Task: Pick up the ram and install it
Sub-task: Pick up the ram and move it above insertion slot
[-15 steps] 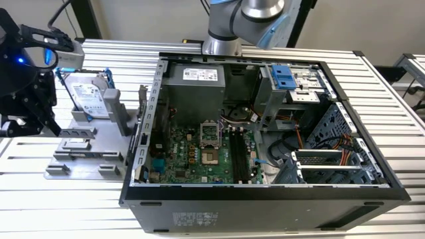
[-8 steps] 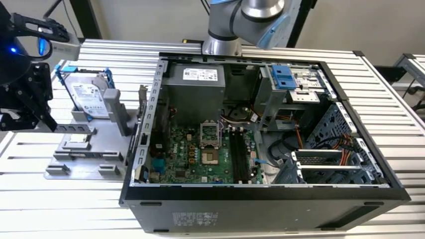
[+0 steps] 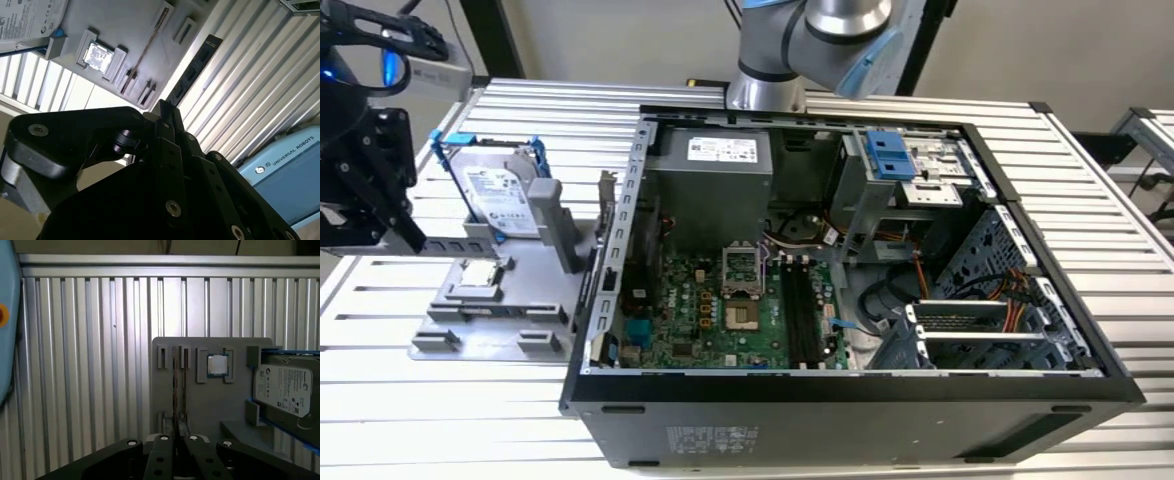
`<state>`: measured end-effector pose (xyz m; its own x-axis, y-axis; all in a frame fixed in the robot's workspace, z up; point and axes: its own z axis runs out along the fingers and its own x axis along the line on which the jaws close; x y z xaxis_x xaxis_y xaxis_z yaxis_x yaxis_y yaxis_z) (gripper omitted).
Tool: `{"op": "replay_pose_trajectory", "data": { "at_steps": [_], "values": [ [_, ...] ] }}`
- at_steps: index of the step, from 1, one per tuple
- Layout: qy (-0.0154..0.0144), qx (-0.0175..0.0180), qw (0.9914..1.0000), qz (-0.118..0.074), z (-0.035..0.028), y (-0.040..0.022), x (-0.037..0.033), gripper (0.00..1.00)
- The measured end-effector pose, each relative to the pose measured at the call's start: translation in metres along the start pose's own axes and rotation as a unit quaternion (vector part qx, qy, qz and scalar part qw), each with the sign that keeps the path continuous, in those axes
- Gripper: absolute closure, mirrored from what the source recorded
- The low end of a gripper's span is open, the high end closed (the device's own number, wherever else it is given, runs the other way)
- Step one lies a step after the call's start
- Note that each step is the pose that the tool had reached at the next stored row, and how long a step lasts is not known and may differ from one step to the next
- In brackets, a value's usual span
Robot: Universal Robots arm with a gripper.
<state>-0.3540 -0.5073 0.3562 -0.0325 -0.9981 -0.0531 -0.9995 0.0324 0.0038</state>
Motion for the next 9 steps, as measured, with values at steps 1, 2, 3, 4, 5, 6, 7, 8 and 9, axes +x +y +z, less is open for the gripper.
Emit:
{"op": "replay_pose_trajectory", "data": {
  "at_steps": [1, 2, 3, 4, 5, 6, 7, 8, 9],
  "values": [
    [0.0000, 0.0000, 1.00000, 0.000, -0.0020, 0.0001, -0.0001, 1.00],
    [0.0000, 0.0000, 1.00000, 0.000, -0.0040, 0.0001, -0.0002, 1.00],
    [-0.0001, 0.0001, 1.00000, 0.000, -0.0060, 0.0001, -0.0003, 1.00],
    [0.0000, 0.0000, 1.00000, 0.000, -0.0080, 0.0002, -0.0004, 1.00],
    [0.0000, 0.0000, 1.00000, 0.000, -0.0099, 0.0002, -0.0005, 1.00],
    [0.0000, 0.0000, 1.00000, 0.000, -0.0118, 0.0002, -0.0006, 1.00],
    [0.0000, 0.0000, 1.00000, 0.000, -0.0138, 0.0003, -0.0007, 1.00],
    [0.0000, 0.0000, 1.00000, 0.000, -0.0156, 0.0003, -0.0008, 1.00],
    [-0.0001, 0.0001, 1.00000, 0.000, -0.0173, 0.0003, -0.0009, 1.00]
  ]
}}
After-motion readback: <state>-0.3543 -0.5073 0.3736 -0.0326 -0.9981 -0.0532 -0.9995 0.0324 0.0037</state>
